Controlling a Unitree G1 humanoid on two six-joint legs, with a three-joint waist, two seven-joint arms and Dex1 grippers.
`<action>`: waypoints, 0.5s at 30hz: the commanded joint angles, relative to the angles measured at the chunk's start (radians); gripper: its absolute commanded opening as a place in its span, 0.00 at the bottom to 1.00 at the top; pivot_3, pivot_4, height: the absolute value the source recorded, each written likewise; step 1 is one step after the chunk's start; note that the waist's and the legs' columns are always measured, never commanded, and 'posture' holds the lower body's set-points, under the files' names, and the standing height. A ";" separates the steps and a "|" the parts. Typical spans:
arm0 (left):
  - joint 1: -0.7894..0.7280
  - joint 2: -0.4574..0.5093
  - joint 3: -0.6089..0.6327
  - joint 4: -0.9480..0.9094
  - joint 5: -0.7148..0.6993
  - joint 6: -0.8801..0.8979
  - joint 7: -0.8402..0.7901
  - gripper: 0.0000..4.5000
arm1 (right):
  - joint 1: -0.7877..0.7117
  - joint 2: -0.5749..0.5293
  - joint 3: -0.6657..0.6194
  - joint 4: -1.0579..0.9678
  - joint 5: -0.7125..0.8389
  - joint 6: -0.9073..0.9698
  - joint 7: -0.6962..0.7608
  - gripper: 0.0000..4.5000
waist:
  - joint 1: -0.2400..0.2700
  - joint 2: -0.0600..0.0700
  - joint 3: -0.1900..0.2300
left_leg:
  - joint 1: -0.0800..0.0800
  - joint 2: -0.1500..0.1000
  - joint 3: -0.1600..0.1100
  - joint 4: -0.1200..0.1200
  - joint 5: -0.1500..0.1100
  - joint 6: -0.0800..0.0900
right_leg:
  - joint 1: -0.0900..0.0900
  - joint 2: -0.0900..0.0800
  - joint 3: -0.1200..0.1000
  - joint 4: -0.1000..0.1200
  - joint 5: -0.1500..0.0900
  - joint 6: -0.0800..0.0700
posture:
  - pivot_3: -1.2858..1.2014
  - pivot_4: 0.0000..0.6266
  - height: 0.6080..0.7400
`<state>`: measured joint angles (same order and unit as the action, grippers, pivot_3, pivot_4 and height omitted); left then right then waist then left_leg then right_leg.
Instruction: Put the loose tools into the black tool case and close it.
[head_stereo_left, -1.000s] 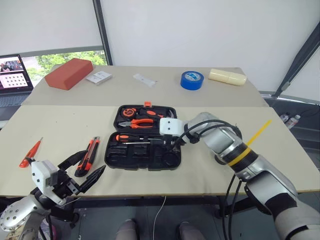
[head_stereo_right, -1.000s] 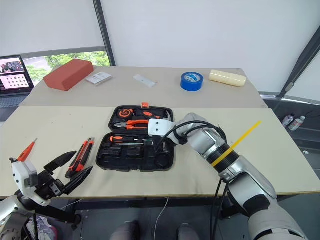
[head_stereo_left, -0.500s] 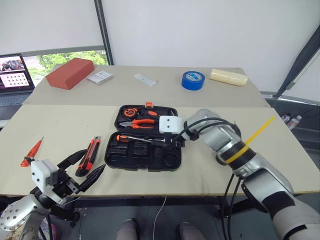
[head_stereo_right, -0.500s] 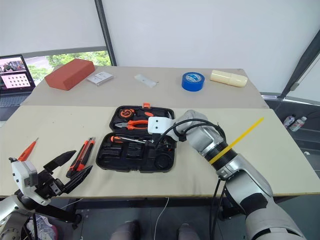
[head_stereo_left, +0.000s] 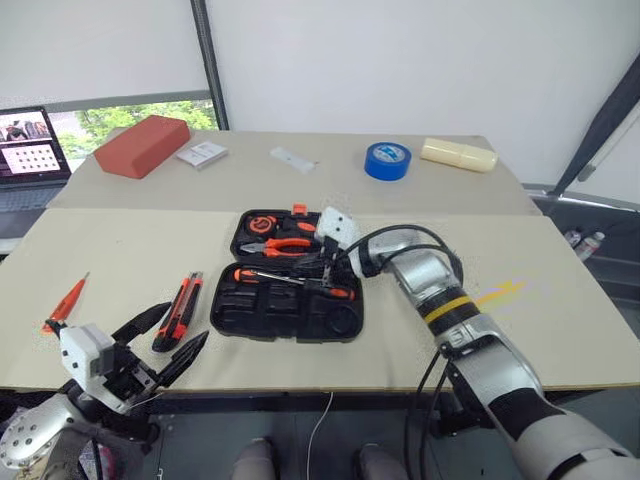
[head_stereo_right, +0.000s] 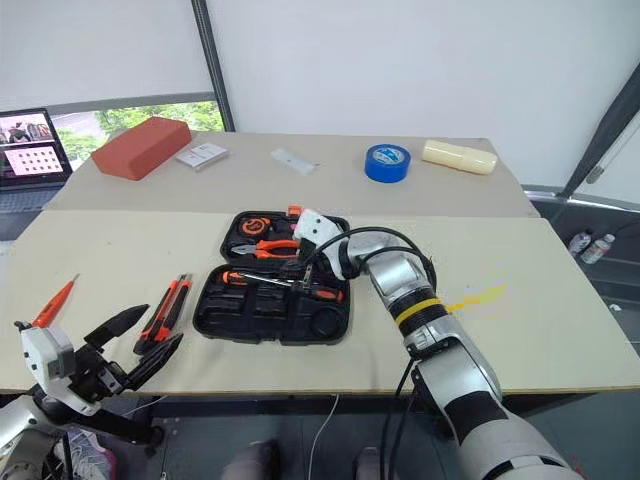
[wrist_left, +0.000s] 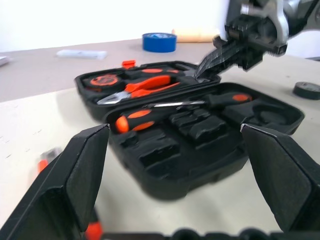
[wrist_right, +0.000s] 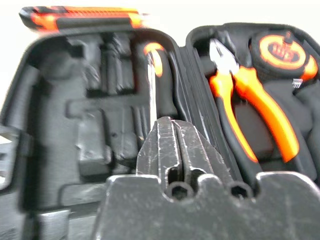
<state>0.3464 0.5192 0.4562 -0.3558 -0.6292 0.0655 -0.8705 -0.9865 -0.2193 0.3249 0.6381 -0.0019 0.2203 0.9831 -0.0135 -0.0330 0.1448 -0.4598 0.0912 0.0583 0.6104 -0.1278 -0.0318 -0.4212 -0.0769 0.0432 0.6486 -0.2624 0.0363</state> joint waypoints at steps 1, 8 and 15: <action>-0.011 0.004 0.012 -0.009 0.002 -0.017 0.006 1.00 | 0.024 0.015 0.003 0.057 -0.035 -0.087 -0.043 0.00 | -0.001 0.000 0.000 | 0.000 0.000 0.000 0.000 0.000 0.000 | 0.000 0.000 0.000 0.000 0.000 0.000 | 0.52 0.24 1.00; -0.012 0.003 0.006 -0.011 0.009 -0.015 0.009 1.00 | 0.064 0.028 0.018 0.009 -0.032 -0.121 0.004 0.00 | -0.006 0.000 0.000 | 0.001 0.001 0.000 -0.001 0.000 0.000 | 0.000 0.001 0.000 0.001 0.000 -0.001 | 0.52 0.24 1.00; -0.008 0.001 0.004 -0.014 0.011 -0.014 0.011 1.00 | 0.056 0.026 0.002 -0.025 -0.067 -0.152 -0.078 0.00 | -0.011 0.000 0.000 | 0.001 0.001 0.000 -0.002 0.000 0.000 | 0.000 0.001 0.000 0.001 0.000 -0.001 | 0.52 0.24 1.00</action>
<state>0.3349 0.5192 0.4551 -0.3557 -0.6235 0.0656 -0.8635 -0.9122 -0.1902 0.3446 0.6361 -0.0652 0.1053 0.9303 -0.0245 -0.0329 0.1448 -0.4588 0.0920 0.0582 0.6086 -0.1275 -0.0320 -0.4216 -0.0761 0.0433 0.6492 -0.2620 0.0357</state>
